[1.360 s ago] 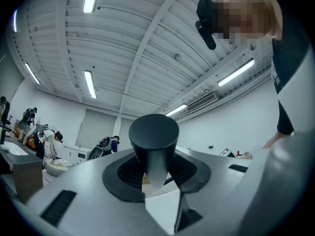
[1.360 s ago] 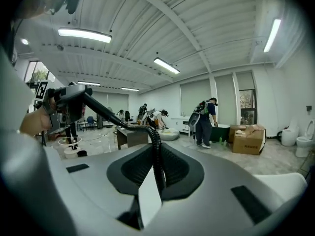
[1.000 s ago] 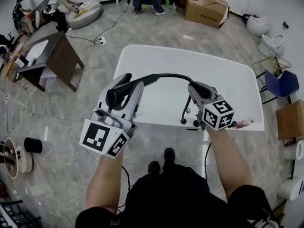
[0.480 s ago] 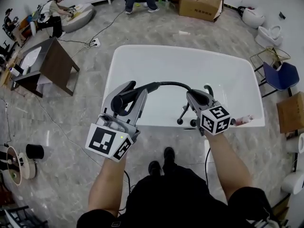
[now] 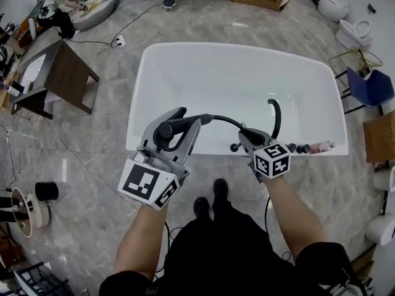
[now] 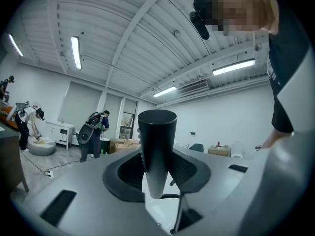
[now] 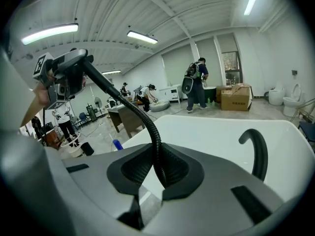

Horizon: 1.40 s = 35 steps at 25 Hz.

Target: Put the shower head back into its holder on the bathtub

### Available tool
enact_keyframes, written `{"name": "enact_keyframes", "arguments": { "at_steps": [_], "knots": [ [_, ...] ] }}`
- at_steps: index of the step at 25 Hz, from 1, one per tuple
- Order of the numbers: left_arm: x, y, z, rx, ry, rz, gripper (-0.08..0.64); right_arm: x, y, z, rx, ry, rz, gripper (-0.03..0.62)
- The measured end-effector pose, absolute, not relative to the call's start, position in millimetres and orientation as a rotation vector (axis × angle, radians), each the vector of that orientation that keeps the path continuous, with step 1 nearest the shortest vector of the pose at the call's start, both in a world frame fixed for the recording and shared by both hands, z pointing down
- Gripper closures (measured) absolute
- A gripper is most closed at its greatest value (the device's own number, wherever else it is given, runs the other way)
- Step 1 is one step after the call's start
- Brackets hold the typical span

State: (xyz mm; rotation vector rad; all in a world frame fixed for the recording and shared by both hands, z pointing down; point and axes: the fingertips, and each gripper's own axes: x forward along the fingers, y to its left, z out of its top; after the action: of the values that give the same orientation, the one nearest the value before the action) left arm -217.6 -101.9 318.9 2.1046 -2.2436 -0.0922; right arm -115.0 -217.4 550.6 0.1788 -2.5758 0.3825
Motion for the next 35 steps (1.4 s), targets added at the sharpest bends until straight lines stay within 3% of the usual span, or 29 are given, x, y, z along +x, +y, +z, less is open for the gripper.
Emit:
{"name": "enact_keyframes", "arguments": {
  "at_steps": [8, 16, 20, 35],
  "knots": [
    [-195.0, -116.5, 321.3, 2.170, -2.140, -0.182, 0.425, -99.8, -208.9, 593.1, 0.185, -2.464, 0.433, 0.526],
    [-179.3, -131.0, 298.7, 2.251, -2.099, -0.219, 0.425, -98.1, -184.4, 600.3, 0.043, -2.435, 0.484, 0.471],
    [-173.4, -137.1, 305.1, 2.270, -2.073, -0.188, 0.425, -90.6, -186.6, 591.6, 0.041, -2.460, 0.486, 0.472],
    [-125.6, -187.1, 387.4, 2.312, -1.912, 0.076, 0.425, -40.9, -235.3, 493.6, 0.311, -2.756, 0.539, 0.576]
  ]
}}
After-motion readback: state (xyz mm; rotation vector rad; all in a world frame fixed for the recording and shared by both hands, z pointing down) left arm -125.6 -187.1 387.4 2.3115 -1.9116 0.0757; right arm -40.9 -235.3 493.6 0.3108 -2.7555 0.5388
